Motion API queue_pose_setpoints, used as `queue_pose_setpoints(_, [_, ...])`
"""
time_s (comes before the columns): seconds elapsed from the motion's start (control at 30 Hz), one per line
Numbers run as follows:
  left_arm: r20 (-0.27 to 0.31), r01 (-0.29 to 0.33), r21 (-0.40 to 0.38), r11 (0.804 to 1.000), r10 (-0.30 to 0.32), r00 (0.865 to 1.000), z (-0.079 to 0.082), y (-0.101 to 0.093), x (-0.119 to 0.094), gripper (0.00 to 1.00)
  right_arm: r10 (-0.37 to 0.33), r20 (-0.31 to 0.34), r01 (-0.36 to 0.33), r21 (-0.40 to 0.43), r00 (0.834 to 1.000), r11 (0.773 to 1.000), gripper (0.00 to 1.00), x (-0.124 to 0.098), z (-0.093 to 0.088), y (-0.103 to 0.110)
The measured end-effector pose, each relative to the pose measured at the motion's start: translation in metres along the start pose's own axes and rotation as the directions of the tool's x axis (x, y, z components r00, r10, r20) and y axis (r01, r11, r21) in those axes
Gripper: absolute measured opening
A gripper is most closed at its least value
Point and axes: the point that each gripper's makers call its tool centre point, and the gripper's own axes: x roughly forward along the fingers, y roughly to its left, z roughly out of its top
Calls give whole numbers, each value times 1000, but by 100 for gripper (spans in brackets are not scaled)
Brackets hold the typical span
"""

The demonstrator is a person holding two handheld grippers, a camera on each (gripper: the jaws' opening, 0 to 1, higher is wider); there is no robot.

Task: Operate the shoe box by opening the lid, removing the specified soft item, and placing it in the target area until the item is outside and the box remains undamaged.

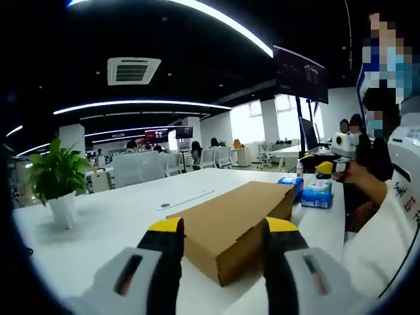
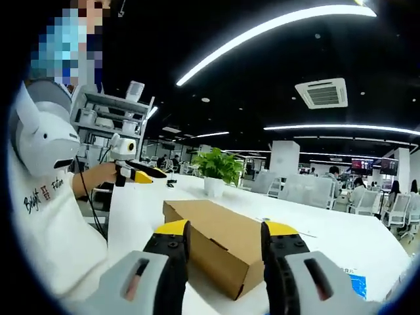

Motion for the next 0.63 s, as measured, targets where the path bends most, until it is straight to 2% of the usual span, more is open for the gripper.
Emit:
queue_pose_setpoints(0.37, [-3,3,0,1000,-3,1000,-2,-1,1,47,0,5,0,9,1000,1000,43,0,0,0])
queue_pose_setpoints(0.5, [-16,6,29,1000,-5,1000,-4,-1,1,46,5,3,-5,6,1000,1000,43,1,-1,1])
queue_pose_setpoints(0.63, [9,11,12,1000,-11,1000,1,0,0,45,8,1,-8,2,1000,1000,42,0,0,2])
